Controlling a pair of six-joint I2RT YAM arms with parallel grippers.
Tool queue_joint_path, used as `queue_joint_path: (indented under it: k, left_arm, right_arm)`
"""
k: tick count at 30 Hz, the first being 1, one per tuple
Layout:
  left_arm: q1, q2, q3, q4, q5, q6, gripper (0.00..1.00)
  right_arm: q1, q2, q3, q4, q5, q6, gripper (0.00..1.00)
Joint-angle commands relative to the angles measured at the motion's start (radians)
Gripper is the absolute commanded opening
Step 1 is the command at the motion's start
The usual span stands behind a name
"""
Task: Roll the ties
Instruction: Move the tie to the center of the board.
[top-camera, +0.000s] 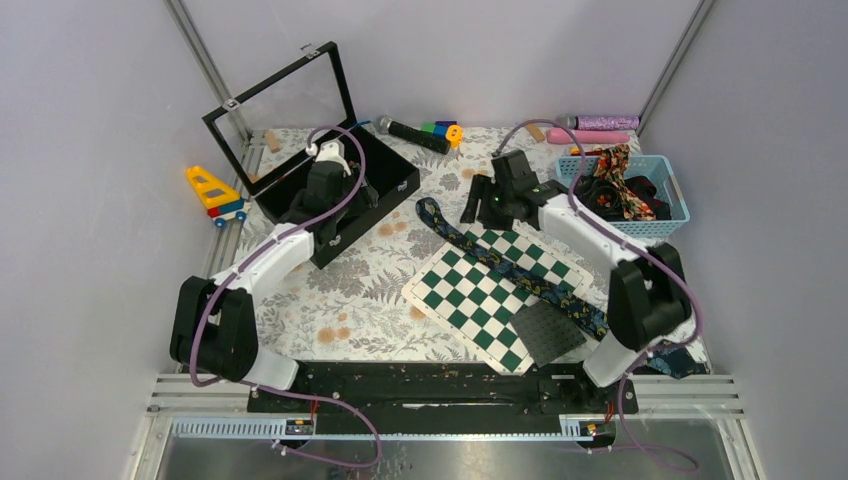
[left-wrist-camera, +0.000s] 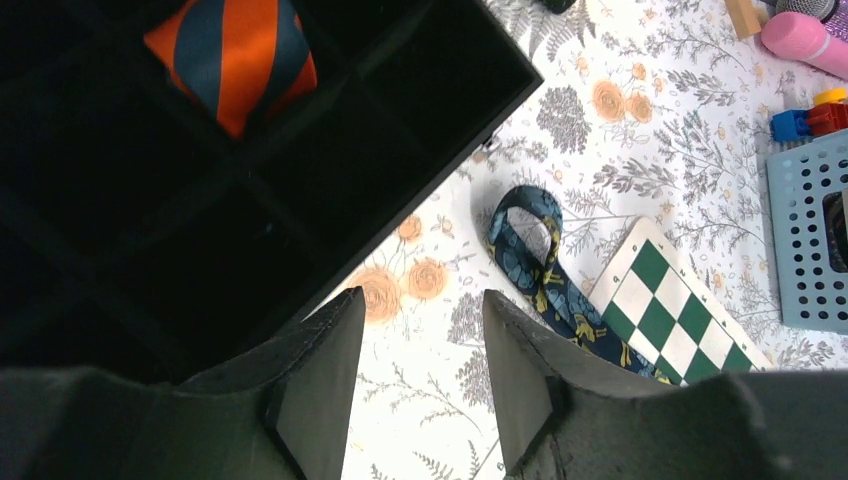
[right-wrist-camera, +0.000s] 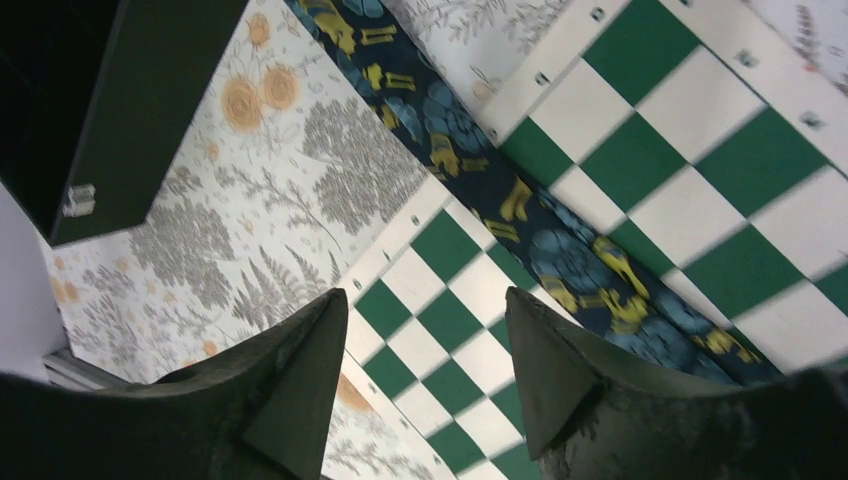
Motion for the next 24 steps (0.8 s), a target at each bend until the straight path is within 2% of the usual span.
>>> queue_joint_path:
  k: [1,7,18,24]
  left_arm:
    - [0.001,-0.092,-0.072,0.1,0.005,-0.078,0.48]
    - [0.0,-0.156,-0.157,0.119,-0.017,-0.097,0.47]
    - [0.0,-0.175,-0.168,0.121,-0.025,-0.106,0.46]
    - [0.0,-0.189,-0.175,0.12,-0.031,-0.106,0.46]
  right_arm:
    - [0.02,0.12,0.09,0.154,-0.032,0.114,0.63]
    - [0.033,0.296,0.164,0.324,-0.097,0.207,0.36]
    - [0.042,0.462,0.214,0.584,-0.102,0.372,0.2]
    - [0.057,0.532,0.264,0.598,-0.113,0.415,0.15]
